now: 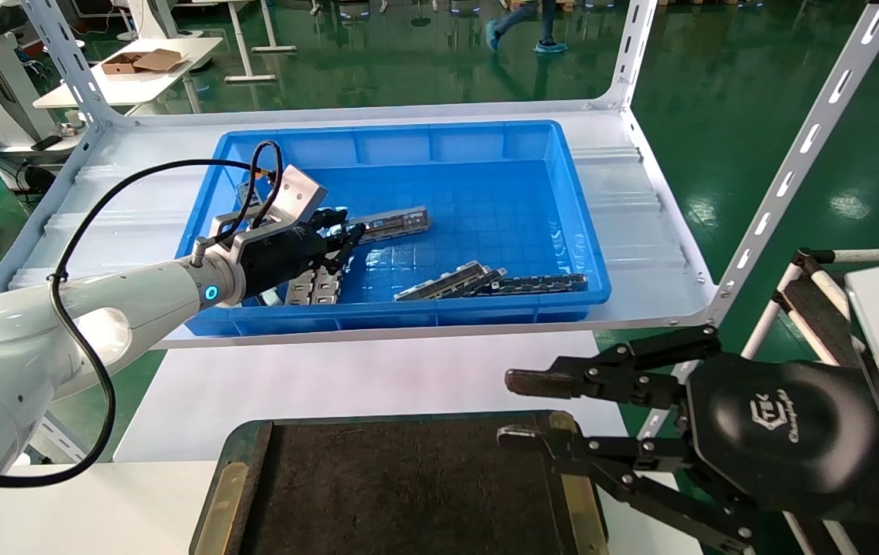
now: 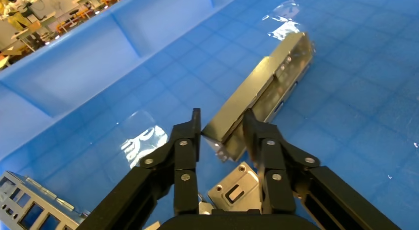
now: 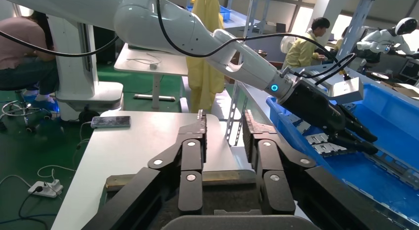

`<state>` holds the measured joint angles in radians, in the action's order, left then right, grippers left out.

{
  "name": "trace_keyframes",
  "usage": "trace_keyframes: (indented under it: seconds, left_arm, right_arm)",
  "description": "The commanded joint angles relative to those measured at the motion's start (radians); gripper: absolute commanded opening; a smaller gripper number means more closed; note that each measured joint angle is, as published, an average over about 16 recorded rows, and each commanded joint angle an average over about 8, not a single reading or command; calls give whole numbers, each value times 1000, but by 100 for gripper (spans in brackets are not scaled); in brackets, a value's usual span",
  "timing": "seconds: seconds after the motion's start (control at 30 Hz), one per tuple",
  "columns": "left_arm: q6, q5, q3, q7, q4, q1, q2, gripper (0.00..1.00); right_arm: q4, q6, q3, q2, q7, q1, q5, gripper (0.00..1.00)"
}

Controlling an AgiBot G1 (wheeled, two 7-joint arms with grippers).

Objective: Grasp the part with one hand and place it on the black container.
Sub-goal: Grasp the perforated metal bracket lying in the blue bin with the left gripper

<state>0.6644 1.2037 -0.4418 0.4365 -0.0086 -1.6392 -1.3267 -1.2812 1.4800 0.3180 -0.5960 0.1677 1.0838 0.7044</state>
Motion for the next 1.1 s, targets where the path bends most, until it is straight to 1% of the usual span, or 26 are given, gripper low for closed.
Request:
trace_keyframes:
  seconds: [0.03, 0.4, 0.63, 0.77, 1.0, 1.1]
  left_arm:
    - [0, 0, 0, -1, 0, 2, 0, 0]
    - [20, -14, 9, -14, -10, -13, -1, 0]
    - [87, -57, 38, -56, -17, -36, 7, 0]
    - [199, -83, 55, -94, -20, -41, 28, 0]
    - [550, -103, 64, -217, -15, -28, 100, 0]
    - [650, -98, 60, -258, -5, -15, 124, 0]
  right_arm:
    - [0, 0, 0, 0, 0, 0, 0, 0]
    - [0, 0, 0, 0, 0, 0, 0, 0]
    - [0, 0, 1, 0, 0, 0, 0, 0]
    - [0, 0, 1, 0, 0, 0, -1, 0]
    - [0, 0, 1, 0, -1, 0, -1, 0]
    - [0, 0, 1, 0, -1, 0, -1, 0]
